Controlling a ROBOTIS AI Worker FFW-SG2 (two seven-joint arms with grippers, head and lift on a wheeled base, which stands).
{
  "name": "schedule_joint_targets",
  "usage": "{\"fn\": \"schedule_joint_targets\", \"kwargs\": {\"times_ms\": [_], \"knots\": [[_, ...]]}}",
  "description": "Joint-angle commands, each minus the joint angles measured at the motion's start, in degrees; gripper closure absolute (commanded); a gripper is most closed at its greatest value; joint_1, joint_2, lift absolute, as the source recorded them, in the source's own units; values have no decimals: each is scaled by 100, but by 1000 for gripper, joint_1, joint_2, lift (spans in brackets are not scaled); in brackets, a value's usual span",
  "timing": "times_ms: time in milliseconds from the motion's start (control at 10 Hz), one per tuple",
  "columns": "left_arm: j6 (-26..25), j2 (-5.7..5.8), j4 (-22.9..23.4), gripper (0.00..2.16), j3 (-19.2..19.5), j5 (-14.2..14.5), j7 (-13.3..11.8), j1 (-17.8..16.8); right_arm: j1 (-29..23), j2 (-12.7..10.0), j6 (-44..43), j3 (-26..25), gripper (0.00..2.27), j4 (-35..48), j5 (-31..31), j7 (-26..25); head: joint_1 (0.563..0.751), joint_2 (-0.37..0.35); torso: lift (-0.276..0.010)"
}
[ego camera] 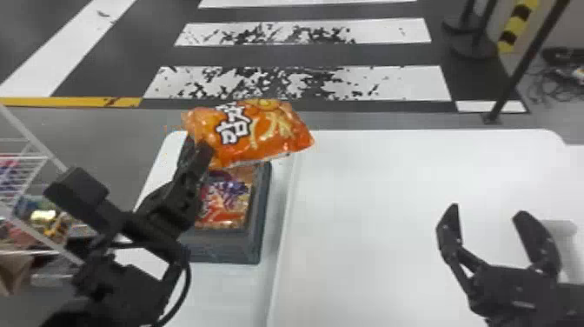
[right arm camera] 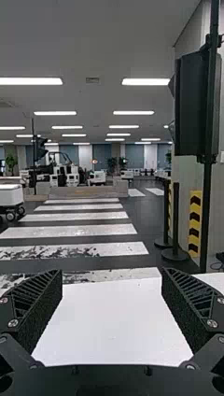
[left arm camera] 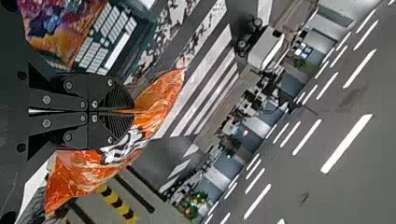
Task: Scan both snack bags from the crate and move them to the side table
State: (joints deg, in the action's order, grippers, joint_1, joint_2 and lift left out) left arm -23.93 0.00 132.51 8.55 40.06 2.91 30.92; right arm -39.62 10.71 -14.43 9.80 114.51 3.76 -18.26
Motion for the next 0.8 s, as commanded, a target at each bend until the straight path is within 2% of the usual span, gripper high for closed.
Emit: {"fn": "schedule_joint_targets", "kwargs": {"times_ms": [0, 200, 400, 700], "knots": [[-169, -15, -85, 2057, -609, -332, -1, -103, -1, 2, 16, -14, 140, 1, 2, -2, 695, 37, -29], [-169, -15, -419, 2057, -1259, -763, -9, -244, 16, -16, -2, -14, 140, -7, 2, -2, 695, -71, -29], [-152, -15, -920, 2057, -1857, -1158, -36, -358, 16, -33, -2, -31, 140, -16, 11, -2, 695, -132, -29], [-152, -15, -1755, 2057, -2410, -1492, -203, -596, 43, -60, -2, -40, 140, -69, 20, -2, 695, -250, -29]]}}
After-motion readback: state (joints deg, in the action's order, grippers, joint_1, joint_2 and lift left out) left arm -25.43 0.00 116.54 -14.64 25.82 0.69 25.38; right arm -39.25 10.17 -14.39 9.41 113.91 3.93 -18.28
